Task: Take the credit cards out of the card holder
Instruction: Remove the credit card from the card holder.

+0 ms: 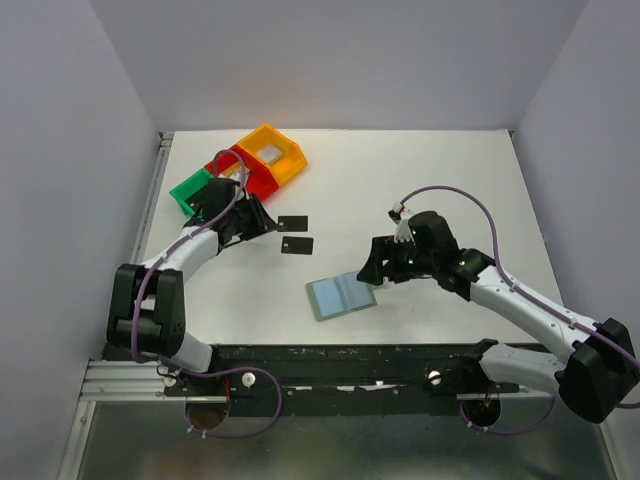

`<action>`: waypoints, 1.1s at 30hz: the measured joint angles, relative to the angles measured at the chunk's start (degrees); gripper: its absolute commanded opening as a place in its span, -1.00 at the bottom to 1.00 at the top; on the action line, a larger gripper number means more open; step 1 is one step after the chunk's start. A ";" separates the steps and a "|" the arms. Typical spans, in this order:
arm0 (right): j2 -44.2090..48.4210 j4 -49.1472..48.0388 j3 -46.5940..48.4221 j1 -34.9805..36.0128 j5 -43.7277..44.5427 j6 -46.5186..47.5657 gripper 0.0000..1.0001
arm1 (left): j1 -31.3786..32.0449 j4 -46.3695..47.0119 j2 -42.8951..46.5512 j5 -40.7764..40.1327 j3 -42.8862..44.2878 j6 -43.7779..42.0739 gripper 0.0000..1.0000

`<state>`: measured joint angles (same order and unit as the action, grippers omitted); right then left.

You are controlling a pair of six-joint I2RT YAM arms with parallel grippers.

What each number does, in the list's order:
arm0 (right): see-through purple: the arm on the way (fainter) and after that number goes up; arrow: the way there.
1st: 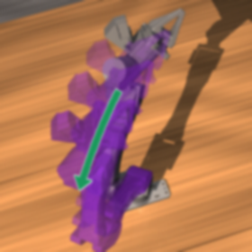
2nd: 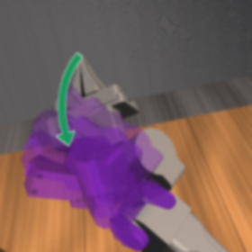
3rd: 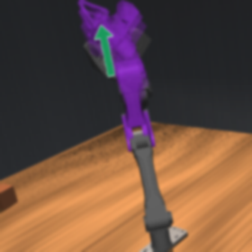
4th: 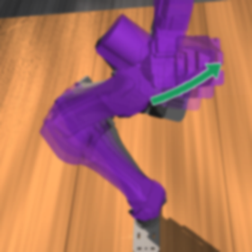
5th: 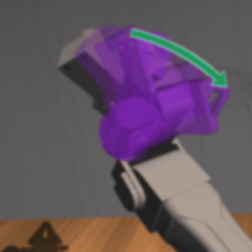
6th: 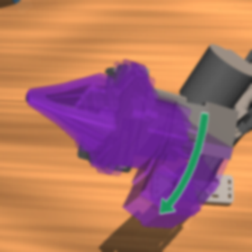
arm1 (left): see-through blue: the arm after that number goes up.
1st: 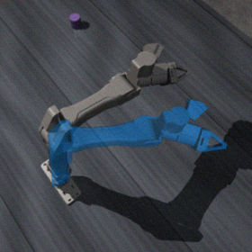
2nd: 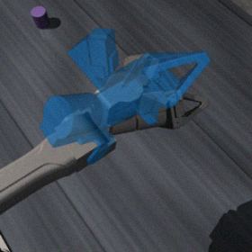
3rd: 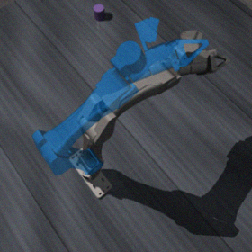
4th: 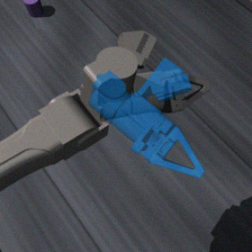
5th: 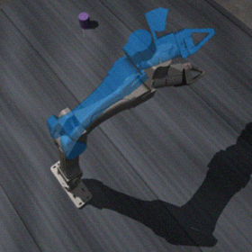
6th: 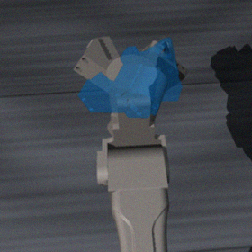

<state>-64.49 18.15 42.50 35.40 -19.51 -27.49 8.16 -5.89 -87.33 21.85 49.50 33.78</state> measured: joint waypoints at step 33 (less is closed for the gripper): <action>-20.37 0.72 0.46 -3.54 14.51 0.57 -0.11 | 34.25 24.72 24.55 -18.67 -25.22 10.01 0.62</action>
<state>-84.86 18.87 42.96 31.86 -4.99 -26.92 42.41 18.83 -62.78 3.18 24.27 43.79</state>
